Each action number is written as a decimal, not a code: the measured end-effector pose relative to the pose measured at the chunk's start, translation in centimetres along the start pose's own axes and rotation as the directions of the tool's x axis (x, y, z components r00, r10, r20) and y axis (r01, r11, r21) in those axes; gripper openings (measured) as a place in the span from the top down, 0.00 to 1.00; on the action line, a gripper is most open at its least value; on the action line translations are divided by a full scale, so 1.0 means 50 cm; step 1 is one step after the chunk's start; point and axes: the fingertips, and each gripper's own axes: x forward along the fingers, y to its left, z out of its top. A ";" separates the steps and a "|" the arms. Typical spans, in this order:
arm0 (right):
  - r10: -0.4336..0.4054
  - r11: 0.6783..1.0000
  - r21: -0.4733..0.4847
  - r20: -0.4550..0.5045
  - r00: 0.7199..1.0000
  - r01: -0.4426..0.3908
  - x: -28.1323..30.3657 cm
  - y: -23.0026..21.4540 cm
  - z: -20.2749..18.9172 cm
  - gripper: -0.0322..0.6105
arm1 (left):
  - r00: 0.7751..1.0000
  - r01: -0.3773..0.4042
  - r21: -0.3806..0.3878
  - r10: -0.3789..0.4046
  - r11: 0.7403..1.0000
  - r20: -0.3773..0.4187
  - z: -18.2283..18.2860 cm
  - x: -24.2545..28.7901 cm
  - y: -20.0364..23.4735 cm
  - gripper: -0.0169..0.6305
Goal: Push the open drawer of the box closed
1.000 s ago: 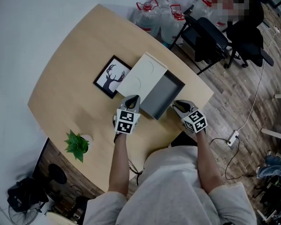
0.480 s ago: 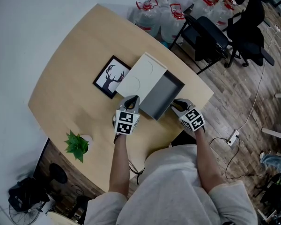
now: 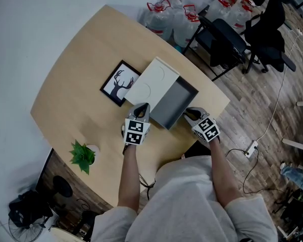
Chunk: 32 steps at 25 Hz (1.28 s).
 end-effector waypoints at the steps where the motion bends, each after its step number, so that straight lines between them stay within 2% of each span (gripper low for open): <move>1: -0.001 1.000 -0.004 0.002 1.000 0.001 -0.001 0.000 0.001 0.83 | 1.000 -0.002 0.002 0.002 1.000 0.000 -0.002 0.001 0.001 0.89; 10: -0.002 1.000 -0.009 0.031 1.000 0.002 -0.003 0.002 0.015 0.84 | 1.000 -0.016 0.023 0.016 1.000 0.010 -0.013 0.010 0.009 0.89; 32: 0.009 1.000 -0.003 0.034 0.999 -0.009 0.021 0.003 0.038 0.84 | 1.000 -0.004 -0.005 0.005 1.000 0.017 -0.012 0.009 0.011 0.89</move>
